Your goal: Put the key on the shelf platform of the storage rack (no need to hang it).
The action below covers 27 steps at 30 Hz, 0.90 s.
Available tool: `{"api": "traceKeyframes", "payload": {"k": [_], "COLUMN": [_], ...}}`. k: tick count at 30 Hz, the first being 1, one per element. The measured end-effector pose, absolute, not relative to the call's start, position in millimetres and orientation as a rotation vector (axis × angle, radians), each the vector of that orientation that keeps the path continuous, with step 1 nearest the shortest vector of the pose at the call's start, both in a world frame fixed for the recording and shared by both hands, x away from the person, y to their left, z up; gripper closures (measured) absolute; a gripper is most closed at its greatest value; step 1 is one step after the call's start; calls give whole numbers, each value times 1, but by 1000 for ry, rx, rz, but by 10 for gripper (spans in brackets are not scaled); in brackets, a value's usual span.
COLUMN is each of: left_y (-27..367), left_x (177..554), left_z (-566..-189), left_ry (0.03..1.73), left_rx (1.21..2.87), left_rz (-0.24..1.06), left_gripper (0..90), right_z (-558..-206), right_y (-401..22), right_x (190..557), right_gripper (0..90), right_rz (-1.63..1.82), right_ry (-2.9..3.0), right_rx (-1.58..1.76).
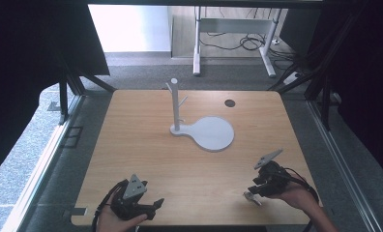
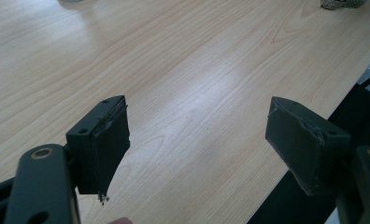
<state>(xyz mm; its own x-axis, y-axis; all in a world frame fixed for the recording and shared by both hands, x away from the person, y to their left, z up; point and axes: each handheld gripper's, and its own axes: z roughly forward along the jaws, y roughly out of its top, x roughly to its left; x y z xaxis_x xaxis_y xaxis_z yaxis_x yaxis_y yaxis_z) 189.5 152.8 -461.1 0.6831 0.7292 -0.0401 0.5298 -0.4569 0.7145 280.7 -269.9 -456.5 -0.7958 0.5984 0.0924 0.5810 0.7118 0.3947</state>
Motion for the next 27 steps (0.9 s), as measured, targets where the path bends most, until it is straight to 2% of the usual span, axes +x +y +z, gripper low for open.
{"api": "traceKeyframes", "payload": {"k": [16, 27], "left_y": [152, 152], "left_x": [188, 189], "left_z": [-460, -461], "left_ry": [956, 953], "left_rx": [2167, 2177], "left_rz": [354, 351], "left_gripper": [222, 222], "right_z": [-465, -476], "right_y": [-260, -259], "right_x": [280, 278], "right_gripper": [595, 564], "right_rz": [558, 490], "right_ry": [2930, 2953], "right_rx": [973, 980]}}
